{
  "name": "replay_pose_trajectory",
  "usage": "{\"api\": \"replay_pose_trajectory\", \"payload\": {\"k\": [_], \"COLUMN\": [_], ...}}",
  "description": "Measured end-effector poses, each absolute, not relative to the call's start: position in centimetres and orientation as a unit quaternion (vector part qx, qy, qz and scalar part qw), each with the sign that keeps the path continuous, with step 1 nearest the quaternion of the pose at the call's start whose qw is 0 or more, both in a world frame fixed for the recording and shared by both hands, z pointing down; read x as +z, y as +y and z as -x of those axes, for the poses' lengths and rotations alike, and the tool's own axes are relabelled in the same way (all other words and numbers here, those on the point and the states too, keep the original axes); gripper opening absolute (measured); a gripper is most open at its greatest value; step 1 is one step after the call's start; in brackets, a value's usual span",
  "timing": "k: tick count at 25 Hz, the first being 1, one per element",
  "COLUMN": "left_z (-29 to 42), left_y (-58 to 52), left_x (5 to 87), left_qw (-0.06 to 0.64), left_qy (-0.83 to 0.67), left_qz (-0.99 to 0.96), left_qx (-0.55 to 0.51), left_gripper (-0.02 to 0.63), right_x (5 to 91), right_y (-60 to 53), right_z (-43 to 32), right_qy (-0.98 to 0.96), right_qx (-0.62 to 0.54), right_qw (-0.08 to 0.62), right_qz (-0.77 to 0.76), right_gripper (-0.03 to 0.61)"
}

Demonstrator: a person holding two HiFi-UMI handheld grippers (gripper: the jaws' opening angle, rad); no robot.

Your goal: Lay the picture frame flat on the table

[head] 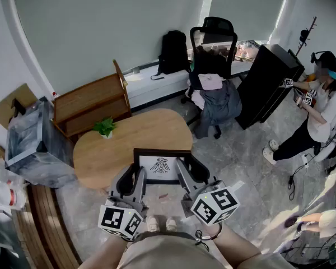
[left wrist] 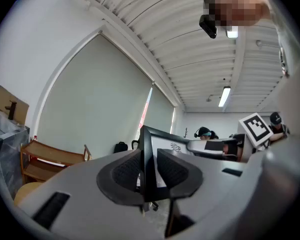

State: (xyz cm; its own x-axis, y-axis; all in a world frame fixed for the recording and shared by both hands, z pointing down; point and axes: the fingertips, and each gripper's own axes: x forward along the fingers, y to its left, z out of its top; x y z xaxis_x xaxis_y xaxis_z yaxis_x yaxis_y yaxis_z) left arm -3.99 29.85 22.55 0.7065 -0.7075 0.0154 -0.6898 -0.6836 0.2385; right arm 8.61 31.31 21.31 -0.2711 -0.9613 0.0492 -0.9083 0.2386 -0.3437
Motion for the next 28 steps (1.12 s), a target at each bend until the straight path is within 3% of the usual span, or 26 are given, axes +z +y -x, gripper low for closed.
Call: {"api": "replay_pose_trajectory", "payload": {"k": [28], "left_z": [1.6], "left_y": [28.9], "left_x": [24.3], "left_qw": [0.108], "left_qy": [-0.423], "left_qz": [-0.899], "left_qx": [-0.034], "left_gripper": [0.086], "right_x": [23.1], "right_y": [29.1], "right_z": [-11.2], "right_qy": [0.808], "right_qx": [-0.161], "right_qw": [0.079], "right_qz": [0.561], "right_gripper": [0.124]}}
